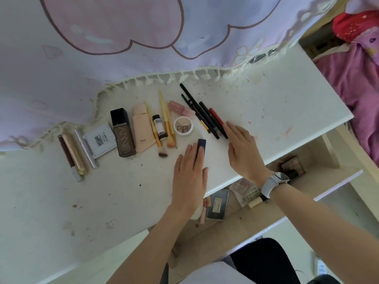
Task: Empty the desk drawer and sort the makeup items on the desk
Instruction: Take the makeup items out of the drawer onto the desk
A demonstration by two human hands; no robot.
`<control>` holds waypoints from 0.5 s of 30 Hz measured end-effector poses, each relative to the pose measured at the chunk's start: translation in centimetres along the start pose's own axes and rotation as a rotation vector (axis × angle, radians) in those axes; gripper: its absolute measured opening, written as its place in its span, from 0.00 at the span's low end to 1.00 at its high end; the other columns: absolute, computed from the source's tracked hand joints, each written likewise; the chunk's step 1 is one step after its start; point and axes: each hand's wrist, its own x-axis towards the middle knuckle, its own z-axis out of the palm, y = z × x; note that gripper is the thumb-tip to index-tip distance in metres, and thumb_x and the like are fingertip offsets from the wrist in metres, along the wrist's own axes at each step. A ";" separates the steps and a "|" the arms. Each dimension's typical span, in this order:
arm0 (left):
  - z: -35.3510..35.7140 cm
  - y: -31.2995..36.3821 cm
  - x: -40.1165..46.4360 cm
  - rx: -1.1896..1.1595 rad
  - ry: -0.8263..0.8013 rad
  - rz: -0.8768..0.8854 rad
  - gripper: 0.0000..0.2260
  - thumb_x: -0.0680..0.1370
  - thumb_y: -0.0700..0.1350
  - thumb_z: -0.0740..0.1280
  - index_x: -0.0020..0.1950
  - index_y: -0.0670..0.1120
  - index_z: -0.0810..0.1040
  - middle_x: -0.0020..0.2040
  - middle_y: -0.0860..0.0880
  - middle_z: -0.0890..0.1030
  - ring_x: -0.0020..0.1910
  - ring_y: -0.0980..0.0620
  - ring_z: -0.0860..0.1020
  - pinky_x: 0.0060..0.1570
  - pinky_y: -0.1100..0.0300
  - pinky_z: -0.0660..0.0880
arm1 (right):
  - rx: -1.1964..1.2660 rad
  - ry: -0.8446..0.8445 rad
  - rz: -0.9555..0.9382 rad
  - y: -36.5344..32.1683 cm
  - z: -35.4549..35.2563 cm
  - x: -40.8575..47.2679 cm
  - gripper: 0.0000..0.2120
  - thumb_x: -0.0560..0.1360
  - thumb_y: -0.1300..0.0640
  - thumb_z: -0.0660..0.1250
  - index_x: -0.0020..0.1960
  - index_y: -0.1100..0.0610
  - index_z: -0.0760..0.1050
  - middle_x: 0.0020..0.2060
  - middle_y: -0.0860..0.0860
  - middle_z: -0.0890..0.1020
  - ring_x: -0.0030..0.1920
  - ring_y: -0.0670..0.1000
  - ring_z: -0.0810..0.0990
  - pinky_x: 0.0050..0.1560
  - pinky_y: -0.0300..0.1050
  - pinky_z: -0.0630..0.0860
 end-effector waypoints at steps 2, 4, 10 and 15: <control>-0.2 -0.2 0.3 0.043 -0.007 -0.020 0.22 0.75 0.49 0.63 0.66 0.41 0.69 0.57 0.40 0.78 0.55 0.41 0.77 0.52 0.50 0.76 | 0.033 -0.012 0.021 0.0 0.4 -0.9 0.25 0.74 0.64 0.52 0.71 0.63 0.62 0.70 0.58 0.67 0.70 0.58 0.64 0.66 0.47 0.60; -0.5 -0.2 1.0 0.049 -0.021 -0.074 0.25 0.72 0.50 0.68 0.66 0.40 0.71 0.48 0.41 0.78 0.45 0.43 0.77 0.41 0.53 0.75 | 0.036 -0.014 0.033 -0.1 0.6 -1.8 0.26 0.74 0.66 0.53 0.72 0.63 0.60 0.70 0.58 0.67 0.72 0.59 0.61 0.70 0.46 0.55; -1.4 0.3 2.0 -0.046 -0.180 -0.083 0.29 0.79 0.53 0.58 0.74 0.41 0.56 0.56 0.40 0.74 0.54 0.43 0.72 0.51 0.51 0.69 | 0.116 0.037 0.095 -1.7 0.5 -2.7 0.25 0.77 0.68 0.53 0.73 0.62 0.58 0.72 0.57 0.63 0.74 0.54 0.56 0.74 0.43 0.50; -2.3 -1.0 -3.0 -0.233 -0.063 0.072 0.19 0.75 0.41 0.67 0.65 0.41 0.71 0.51 0.41 0.77 0.48 0.45 0.76 0.45 0.55 0.76 | 0.330 0.392 0.313 -3.5 1.4 -9.3 0.17 0.75 0.69 0.54 0.61 0.65 0.72 0.56 0.58 0.76 0.57 0.51 0.72 0.61 0.36 0.68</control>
